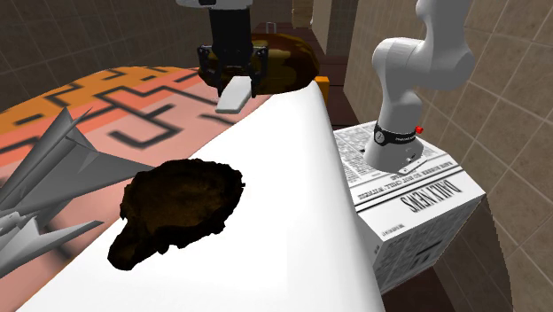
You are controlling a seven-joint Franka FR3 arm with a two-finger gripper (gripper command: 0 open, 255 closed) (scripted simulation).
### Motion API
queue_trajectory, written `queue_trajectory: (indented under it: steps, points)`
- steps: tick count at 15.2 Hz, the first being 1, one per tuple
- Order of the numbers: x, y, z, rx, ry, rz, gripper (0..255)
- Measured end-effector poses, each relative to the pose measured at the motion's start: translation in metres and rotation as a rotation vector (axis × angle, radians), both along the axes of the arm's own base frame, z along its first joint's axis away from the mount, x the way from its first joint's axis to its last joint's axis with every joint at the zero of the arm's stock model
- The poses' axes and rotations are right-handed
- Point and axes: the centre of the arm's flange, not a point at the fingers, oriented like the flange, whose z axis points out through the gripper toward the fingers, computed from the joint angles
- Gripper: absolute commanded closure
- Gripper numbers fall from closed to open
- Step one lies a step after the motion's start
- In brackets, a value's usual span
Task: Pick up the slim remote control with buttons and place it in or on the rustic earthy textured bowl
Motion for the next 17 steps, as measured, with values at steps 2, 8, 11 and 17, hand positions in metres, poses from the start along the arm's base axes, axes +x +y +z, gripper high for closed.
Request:
queue_trajectory:
  steps: [2,8,11,17]
  points:
    - [0.0,-0.001,0.01,0.0,0.0,0.0,255]
    - [0.011,0.012,0.032,0.0,0.0,0.0,255]
    - [0.034,0.04,0.036,0.0,0.0,0.0,255]
    - [0.085,0.098,0.033,-0.001,0.001,0.0,255]
